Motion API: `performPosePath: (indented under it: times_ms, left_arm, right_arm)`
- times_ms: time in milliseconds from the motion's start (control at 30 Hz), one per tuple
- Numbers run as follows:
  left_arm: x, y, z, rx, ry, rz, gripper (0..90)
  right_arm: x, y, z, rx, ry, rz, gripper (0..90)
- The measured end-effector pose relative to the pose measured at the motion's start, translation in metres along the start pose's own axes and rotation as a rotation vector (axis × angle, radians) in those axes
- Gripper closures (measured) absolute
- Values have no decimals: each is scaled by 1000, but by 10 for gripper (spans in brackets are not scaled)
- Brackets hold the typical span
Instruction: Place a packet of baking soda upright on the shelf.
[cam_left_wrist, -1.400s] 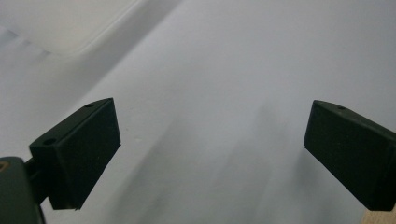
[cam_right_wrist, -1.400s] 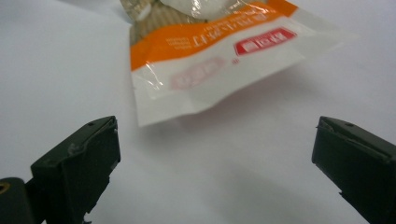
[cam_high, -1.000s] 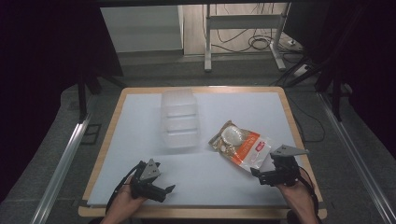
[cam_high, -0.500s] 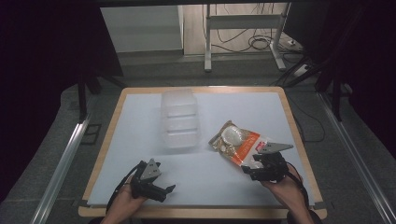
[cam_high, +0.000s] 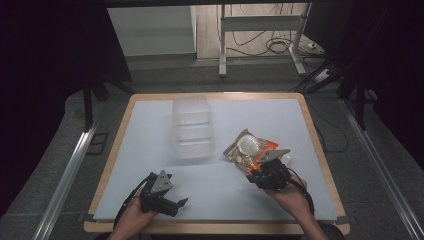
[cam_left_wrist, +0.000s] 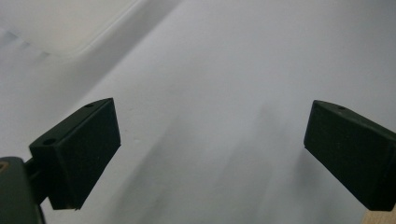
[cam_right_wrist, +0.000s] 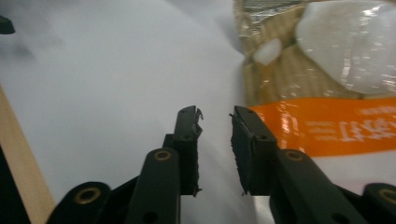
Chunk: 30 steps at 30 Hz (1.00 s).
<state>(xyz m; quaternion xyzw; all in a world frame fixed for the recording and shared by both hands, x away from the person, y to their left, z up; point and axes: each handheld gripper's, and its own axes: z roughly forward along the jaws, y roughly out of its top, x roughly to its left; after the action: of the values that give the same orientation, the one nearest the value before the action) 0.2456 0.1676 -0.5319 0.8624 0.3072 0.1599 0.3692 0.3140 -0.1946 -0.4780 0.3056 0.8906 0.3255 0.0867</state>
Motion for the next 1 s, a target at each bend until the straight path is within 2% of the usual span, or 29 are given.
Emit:
performPosePath:
  times_ms: [33, 167, 200, 333, 567, 700, 767, 900, 1000]
  left_arm:
    - [0, 0, 0, 0, -1, 0, 38]
    - [0, 0, 0, 0, -1, 0, 38]
    - [0, 0, 0, 0, -1, 1, 38]
    - [-1, 0, 0, -1, -2, 2, 38]
    - [-1, 0, 0, -2, -4, 3, 38]
    - [-1, 0, 0, -1, -4, 5, 38]
    - [-2, 0, 0, -1, -4, 6, 38]
    - [-2, 0, -1, -3, -4, 7, 38]
    - [-2, 0, 0, -1, -4, 6, 38]
  right_arm:
    - [3, 1, 5, 15, 13, -3, 759]
    - [4, -1, 12, 51, 29, 2, 819]
    - [5, -3, 14, 63, 20, 1, 855]
    - [6, -4, 17, 79, -1, -20, 884]
    - [5, -8, 23, 113, -33, -33, 888]
    - [0, -11, 22, 127, -78, -51, 887]
    - [-2, -12, 21, 127, -84, -54, 887]
    - [-7, -16, 19, 122, -64, -35, 887]
    - [-8, -16, 19, 129, -79, -44, 888]
